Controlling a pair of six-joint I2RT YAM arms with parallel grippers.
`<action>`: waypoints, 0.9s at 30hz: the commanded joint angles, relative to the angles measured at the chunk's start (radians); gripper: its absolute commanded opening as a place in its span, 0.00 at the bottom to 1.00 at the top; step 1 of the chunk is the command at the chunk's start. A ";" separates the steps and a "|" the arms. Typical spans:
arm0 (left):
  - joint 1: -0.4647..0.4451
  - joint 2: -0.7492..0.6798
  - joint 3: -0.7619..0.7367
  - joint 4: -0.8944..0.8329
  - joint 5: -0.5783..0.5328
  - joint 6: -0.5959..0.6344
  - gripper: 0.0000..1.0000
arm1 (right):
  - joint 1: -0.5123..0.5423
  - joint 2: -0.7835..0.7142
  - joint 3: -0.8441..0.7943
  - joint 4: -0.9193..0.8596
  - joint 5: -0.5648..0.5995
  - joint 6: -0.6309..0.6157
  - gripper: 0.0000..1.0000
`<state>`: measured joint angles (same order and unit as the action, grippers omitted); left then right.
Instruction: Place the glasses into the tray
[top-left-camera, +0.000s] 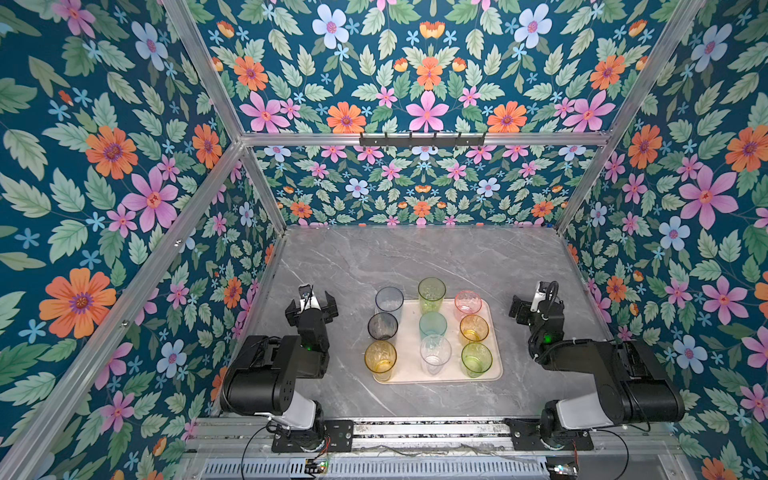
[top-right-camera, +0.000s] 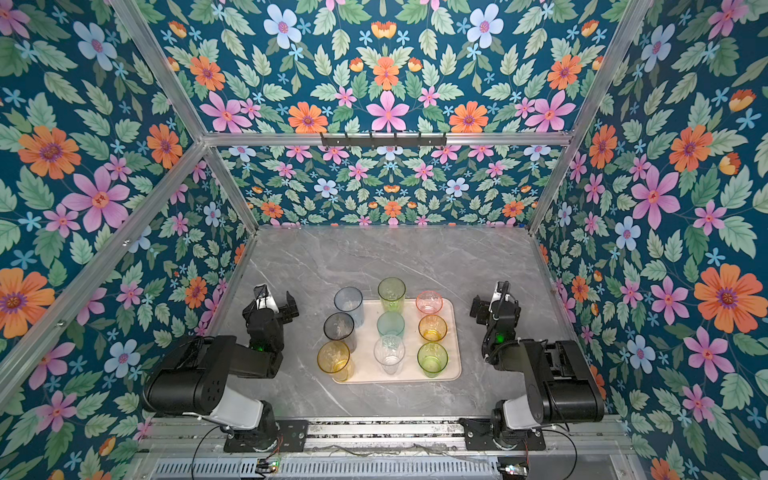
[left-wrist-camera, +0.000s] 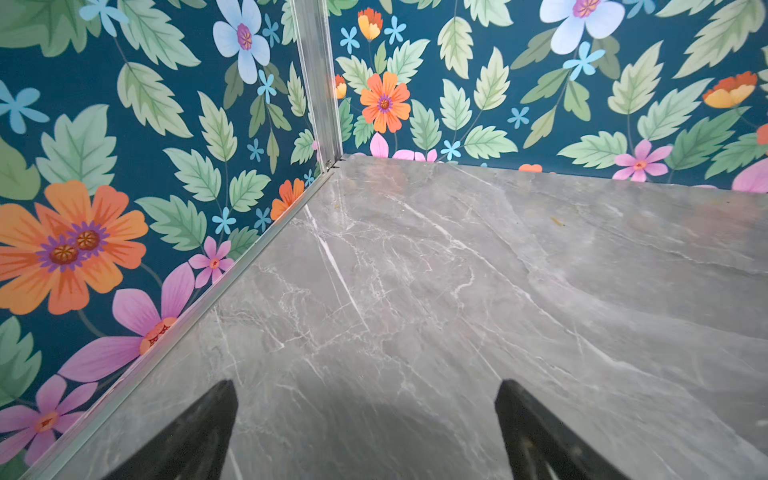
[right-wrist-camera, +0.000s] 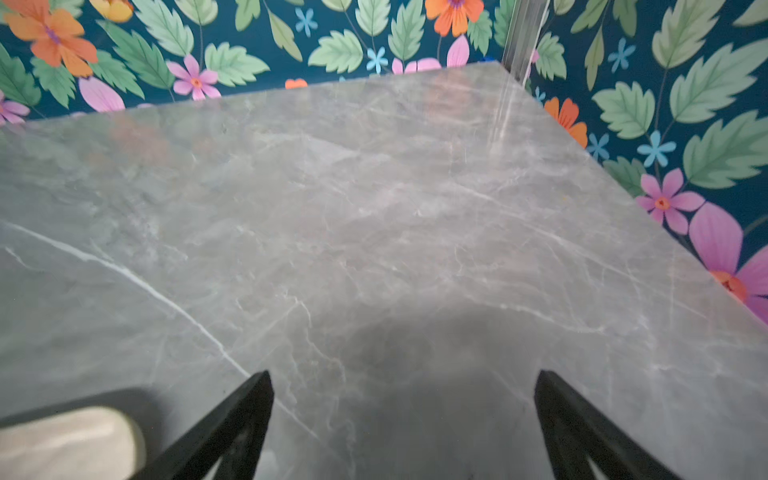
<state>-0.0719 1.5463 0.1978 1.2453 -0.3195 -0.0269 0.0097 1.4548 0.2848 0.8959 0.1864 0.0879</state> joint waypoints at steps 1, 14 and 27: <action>0.000 0.065 -0.015 0.195 0.071 0.030 1.00 | 0.001 0.001 0.006 0.049 -0.021 -0.015 0.99; 0.003 0.061 0.070 0.024 0.016 0.004 1.00 | 0.001 0.005 0.004 0.061 -0.020 -0.020 0.99; 0.003 0.063 0.072 0.020 0.016 0.004 1.00 | 0.001 0.005 0.005 0.061 -0.018 -0.020 0.99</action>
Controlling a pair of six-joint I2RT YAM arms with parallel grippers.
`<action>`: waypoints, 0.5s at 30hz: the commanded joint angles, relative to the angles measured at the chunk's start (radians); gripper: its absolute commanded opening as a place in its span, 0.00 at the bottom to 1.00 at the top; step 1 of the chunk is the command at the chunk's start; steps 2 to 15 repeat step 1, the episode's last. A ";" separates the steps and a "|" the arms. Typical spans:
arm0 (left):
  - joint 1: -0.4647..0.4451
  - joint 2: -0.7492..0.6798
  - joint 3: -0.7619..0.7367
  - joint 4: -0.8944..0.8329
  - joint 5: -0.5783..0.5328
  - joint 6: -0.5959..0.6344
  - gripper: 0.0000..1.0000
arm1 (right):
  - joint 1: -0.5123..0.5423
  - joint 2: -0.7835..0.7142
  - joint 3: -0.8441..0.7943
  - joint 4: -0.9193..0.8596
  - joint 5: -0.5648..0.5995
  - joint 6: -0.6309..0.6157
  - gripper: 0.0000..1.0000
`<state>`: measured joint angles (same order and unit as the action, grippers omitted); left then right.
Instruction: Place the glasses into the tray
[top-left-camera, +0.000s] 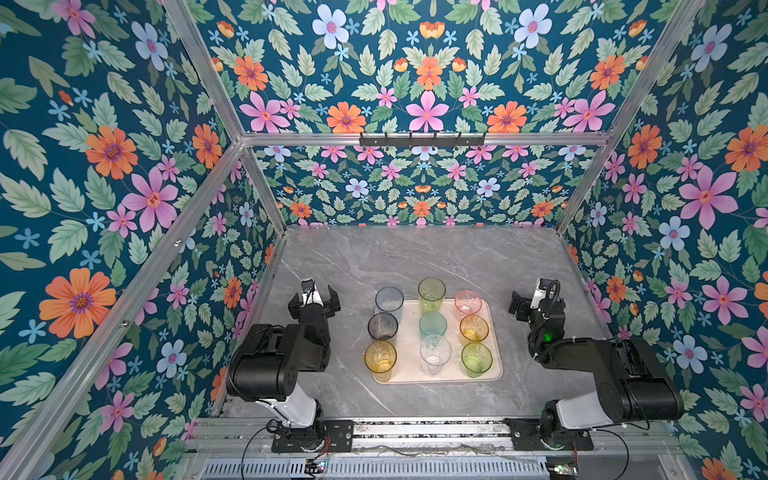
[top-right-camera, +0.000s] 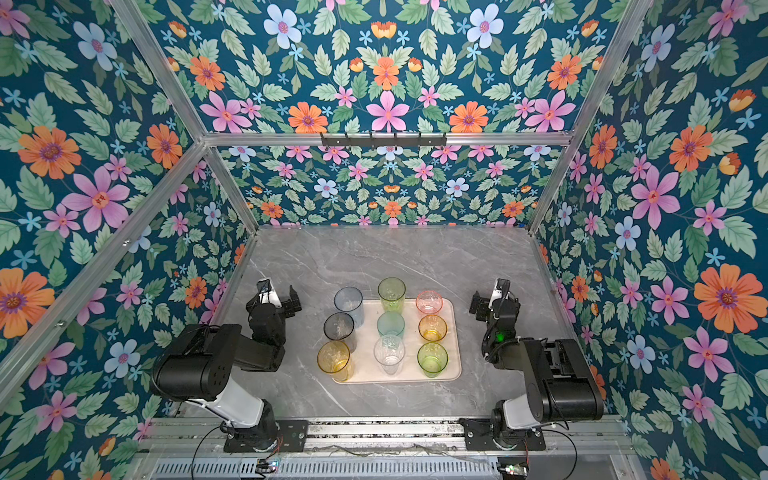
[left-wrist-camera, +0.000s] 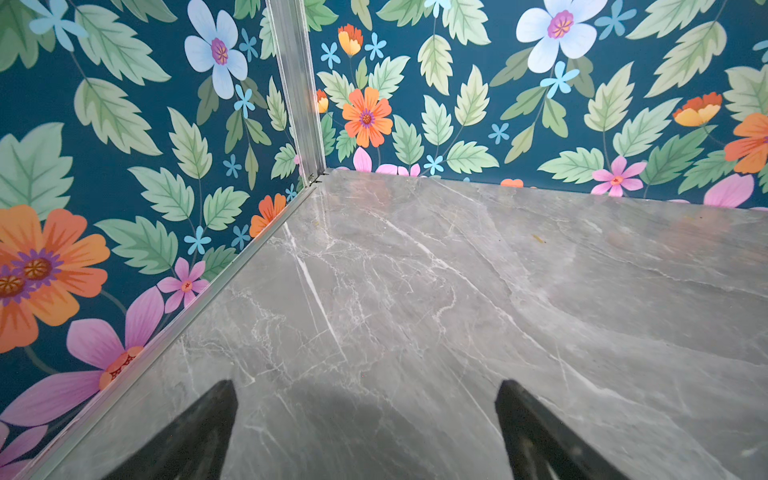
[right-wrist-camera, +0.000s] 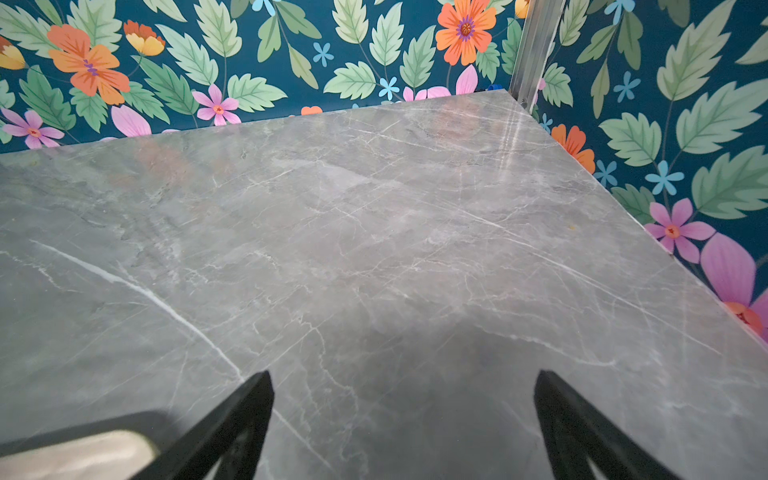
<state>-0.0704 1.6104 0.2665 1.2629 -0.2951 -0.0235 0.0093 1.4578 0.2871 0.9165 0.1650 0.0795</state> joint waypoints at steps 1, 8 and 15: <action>0.001 -0.001 0.004 0.003 -0.007 0.000 1.00 | 0.001 0.002 0.001 0.041 0.004 -0.012 0.99; 0.001 -0.001 0.004 0.003 -0.007 0.000 1.00 | 0.001 0.002 0.001 0.041 0.004 -0.012 0.99; 0.001 -0.001 0.004 0.003 -0.007 0.000 1.00 | 0.001 0.002 0.001 0.041 0.004 -0.012 0.99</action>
